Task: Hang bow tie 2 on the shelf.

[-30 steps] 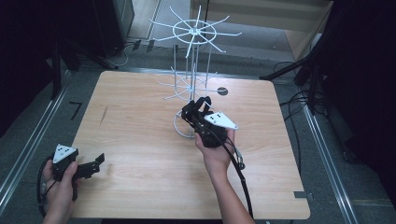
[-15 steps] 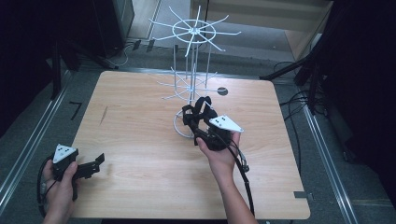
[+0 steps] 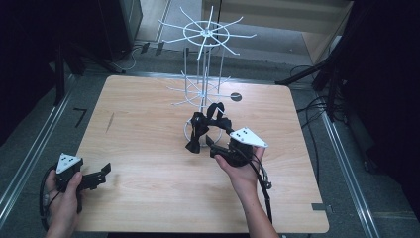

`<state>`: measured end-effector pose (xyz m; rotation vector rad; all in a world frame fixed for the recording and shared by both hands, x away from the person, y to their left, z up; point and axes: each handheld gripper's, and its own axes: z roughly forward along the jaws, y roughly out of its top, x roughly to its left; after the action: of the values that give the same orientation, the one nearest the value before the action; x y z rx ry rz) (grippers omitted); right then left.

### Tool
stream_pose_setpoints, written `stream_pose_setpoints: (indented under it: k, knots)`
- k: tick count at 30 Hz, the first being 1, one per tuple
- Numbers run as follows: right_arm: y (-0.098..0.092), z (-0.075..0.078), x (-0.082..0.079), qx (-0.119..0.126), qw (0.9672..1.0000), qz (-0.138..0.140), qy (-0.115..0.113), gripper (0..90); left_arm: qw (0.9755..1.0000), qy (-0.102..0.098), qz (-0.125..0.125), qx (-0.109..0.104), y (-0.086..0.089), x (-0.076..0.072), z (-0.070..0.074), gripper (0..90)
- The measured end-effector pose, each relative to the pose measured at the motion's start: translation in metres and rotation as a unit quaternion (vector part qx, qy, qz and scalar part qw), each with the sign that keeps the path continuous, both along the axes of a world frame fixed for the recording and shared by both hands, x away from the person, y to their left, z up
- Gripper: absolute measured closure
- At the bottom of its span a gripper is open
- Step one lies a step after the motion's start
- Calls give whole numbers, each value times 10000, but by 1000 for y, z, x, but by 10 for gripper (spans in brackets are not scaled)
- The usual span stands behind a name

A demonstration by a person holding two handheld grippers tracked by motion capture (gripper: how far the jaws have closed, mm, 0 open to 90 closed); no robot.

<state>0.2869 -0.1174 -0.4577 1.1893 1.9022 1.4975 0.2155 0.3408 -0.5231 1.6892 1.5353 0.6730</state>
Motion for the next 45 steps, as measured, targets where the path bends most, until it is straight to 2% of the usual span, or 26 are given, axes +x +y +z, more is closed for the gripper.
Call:
stream_pose_setpoints:
  k: [11,27,36,45]
  knots:
    - [-22,-6,-10,-123,9999,-41,5,187,10000,-2,7,3,0,0,0,0]
    - [-59,-15,-23,-68,9996,-214,188,79,10000,-12,14,0,0,0,0,0]
    - [-76,-21,-29,-156,9993,-258,231,18,10000,2,20,-4,0,1,0,0]
    - [-98,-29,-37,-154,9985,-431,313,7,10000,20,20,-1,0,1,0,0]
